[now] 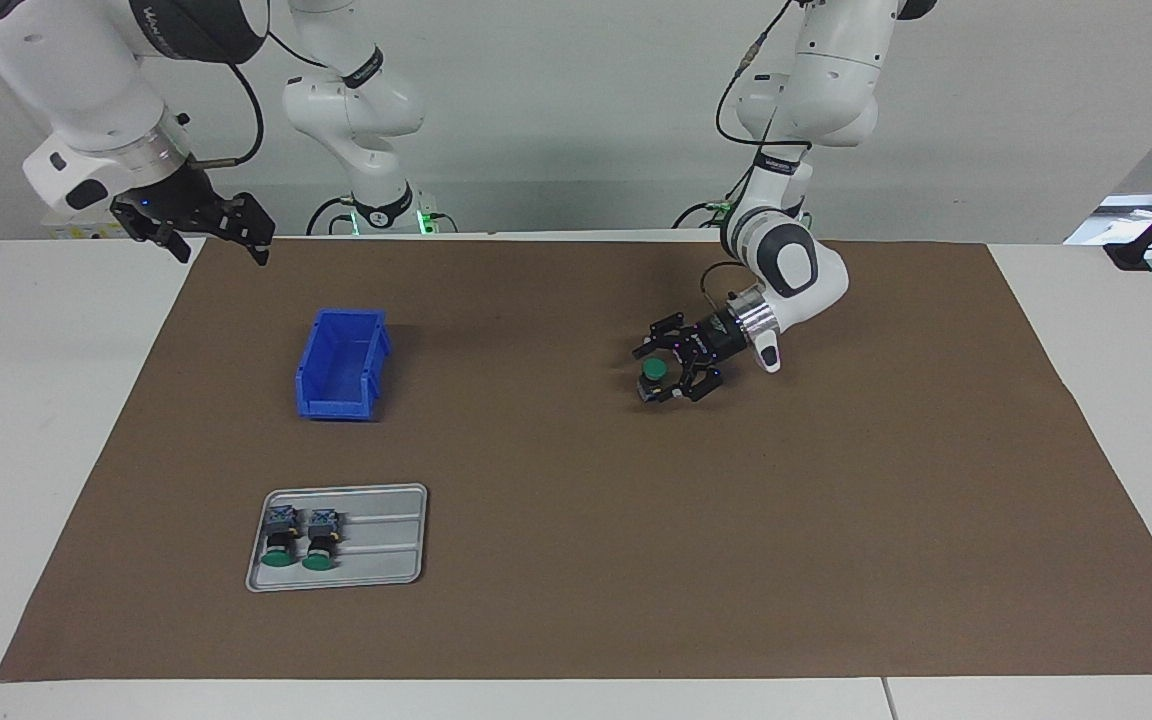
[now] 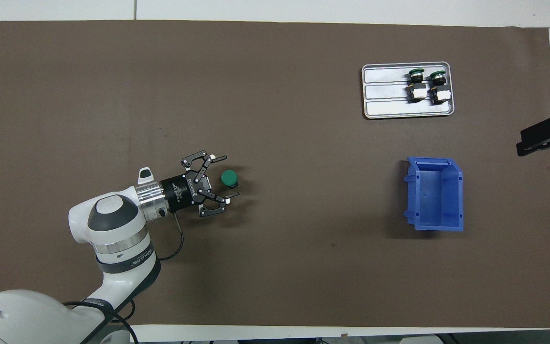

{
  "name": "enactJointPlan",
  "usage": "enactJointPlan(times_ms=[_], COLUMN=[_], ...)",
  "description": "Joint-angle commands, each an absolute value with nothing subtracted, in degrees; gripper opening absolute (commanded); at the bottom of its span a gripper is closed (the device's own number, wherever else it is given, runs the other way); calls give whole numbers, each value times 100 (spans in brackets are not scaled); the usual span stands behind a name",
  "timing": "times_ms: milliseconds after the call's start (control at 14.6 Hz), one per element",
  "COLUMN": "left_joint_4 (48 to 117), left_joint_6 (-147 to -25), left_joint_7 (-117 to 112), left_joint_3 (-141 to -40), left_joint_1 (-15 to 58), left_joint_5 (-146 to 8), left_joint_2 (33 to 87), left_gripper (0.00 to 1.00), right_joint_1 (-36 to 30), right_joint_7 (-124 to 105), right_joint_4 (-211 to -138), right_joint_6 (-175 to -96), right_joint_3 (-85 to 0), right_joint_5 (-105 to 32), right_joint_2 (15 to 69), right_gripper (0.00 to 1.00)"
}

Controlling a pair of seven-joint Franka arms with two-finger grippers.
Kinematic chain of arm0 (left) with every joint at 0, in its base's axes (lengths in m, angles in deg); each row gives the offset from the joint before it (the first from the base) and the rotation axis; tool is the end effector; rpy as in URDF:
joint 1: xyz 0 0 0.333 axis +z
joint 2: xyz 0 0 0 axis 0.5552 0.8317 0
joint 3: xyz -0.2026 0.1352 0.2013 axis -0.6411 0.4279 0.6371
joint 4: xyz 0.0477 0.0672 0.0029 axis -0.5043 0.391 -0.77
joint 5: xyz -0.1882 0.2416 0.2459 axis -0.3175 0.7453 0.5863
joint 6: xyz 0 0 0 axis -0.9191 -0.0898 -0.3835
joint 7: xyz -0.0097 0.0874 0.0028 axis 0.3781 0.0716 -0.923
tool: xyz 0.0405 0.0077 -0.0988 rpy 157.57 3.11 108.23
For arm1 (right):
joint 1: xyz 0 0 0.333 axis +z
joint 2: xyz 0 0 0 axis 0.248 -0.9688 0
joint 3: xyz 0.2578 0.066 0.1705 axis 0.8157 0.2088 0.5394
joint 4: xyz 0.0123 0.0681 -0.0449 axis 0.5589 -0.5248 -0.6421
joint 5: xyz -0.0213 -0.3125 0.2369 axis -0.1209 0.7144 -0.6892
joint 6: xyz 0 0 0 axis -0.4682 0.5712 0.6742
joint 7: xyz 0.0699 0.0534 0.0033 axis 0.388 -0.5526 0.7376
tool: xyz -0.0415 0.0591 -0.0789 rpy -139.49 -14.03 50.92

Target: Place and press button with both arms

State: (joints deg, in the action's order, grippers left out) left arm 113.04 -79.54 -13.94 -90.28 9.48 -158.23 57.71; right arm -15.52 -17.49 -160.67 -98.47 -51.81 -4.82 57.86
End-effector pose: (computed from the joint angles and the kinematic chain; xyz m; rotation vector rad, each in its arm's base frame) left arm 0.4223 -0.2374 0.2507 1.3203 1.5705 -0.7682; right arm 0.5320 -0.0333 0.6208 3.1142 -0.0815 -0.2357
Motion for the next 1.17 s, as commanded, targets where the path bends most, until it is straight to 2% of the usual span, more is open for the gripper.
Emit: enactJointPlan(times_ms=[0, 412, 549, 1099], left_joint_4=[11461, 11312, 11198, 11066], left_joint_6=[-8260, -8603, -8901, -8780], left_joint_7=[-1516, -1999, -2035, -2905], left_joint_3=[-9031, -8996, -9013, -8969], left_joint_1=[850, 736, 735, 999], left_joint_5=[-15930, -15825, -15484, -13832], left_joint_2=[5395, 5122, 5060, 4823], left_gripper=[100, 100, 100, 100], right_joint_1=[-1541, -1541, -1541, -1541], right_joint_7=[-1807, -1807, -1807, -1807], right_joint_4=[-16241, -16241, -16241, -16241], right_joint_6=[-9896, -9896, -9904, -9896], right_joint_3=[-5206, -5206, -5206, -5206], right_joint_5=[-507, -507, -507, -507], right_joint_2=[5929, 5938, 5929, 5929], right_gripper=[99, 99, 99, 99])
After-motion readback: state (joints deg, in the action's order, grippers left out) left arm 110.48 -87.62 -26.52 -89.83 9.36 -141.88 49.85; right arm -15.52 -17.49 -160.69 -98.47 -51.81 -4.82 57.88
